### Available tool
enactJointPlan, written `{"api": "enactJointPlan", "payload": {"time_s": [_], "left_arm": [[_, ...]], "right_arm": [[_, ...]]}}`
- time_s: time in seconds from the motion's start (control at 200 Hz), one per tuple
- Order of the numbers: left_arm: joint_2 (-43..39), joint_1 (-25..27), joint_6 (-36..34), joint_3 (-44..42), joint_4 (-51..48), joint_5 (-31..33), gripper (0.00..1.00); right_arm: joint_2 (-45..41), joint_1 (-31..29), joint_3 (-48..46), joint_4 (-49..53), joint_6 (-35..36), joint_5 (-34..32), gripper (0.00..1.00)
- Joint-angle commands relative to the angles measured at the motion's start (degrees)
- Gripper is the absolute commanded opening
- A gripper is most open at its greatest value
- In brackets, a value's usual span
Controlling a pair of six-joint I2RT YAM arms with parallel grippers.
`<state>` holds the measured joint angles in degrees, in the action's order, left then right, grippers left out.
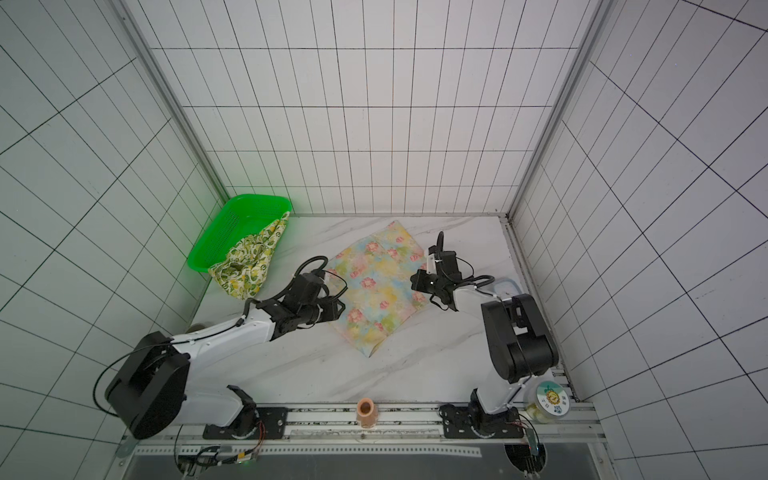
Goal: Fold and stack the skirts
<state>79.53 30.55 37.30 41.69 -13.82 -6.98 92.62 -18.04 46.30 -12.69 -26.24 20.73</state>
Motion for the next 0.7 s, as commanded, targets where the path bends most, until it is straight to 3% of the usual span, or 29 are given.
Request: {"api": "enactJointPlan", "payload": {"time_s": [0.0,0.15,0.33,0.695], "left_arm": [[2.8,-4.8,-0.9,0.4,1.3,-1.3,0.4],[8.6,-9.1,-0.1,0.9,5.8,-2.8,0.38],[13.1,-10.4,0.3,1.0,8.7,-1.9,0.37],[12.8,-10.5,1.7,-0.8,9.9,-0.3,0.36]], "right_arm": [[-4.4,-5.2,-1.0,2.4,1.0,2.2,0.02],[-7.0,-11.9,-4.3,0.4,0.0,3.8,0.02],[-4.5,-18.1,-6.3,-1.1,-1.0,5.1,0.02],[5.0,-24.6,-7.2,0.7,1.8,11.5,0.0]]}}
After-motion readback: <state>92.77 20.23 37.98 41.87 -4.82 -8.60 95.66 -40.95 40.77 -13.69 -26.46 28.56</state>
